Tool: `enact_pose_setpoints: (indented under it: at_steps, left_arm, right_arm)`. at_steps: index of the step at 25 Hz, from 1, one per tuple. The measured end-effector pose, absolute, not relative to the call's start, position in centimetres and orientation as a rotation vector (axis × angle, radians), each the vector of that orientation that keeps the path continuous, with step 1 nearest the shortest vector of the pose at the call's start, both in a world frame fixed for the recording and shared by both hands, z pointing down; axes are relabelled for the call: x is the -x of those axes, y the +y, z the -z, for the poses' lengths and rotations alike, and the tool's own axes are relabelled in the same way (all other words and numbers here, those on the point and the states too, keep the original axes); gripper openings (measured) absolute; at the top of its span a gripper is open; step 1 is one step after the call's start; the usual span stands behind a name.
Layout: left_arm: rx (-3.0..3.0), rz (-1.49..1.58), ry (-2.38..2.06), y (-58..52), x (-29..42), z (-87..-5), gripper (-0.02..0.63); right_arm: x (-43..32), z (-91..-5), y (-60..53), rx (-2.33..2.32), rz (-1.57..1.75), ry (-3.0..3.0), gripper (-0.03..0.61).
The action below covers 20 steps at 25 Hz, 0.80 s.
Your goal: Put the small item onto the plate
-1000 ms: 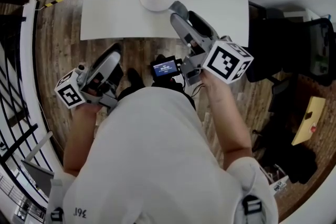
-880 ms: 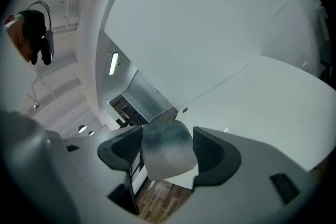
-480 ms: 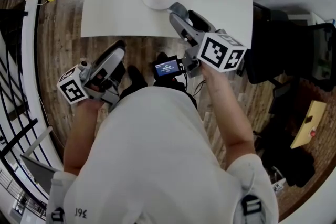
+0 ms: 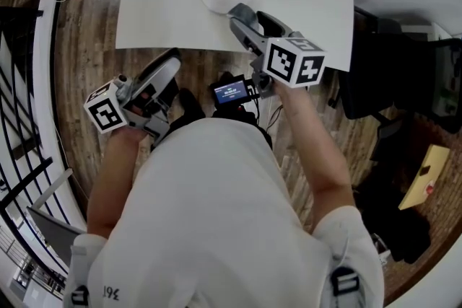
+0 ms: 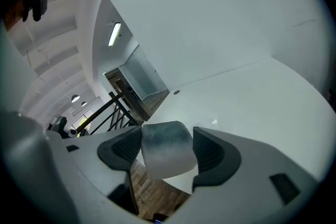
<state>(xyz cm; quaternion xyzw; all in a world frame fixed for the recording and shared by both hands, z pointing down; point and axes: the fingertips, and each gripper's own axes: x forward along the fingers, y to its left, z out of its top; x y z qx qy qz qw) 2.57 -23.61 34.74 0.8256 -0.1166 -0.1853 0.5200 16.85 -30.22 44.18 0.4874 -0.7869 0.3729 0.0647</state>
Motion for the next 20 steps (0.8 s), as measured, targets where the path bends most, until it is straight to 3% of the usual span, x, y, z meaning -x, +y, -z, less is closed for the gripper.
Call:
enact_pose_setpoints:
  at_steps: [20]
  left_arm:
    - [-1.925,0.366,-0.374,-26.1,-3.7,-38.6,0.161]
  right_arm:
    - [-15.8,-51.2,-36.4,-1.334,-0.952,-2.242,0.302]
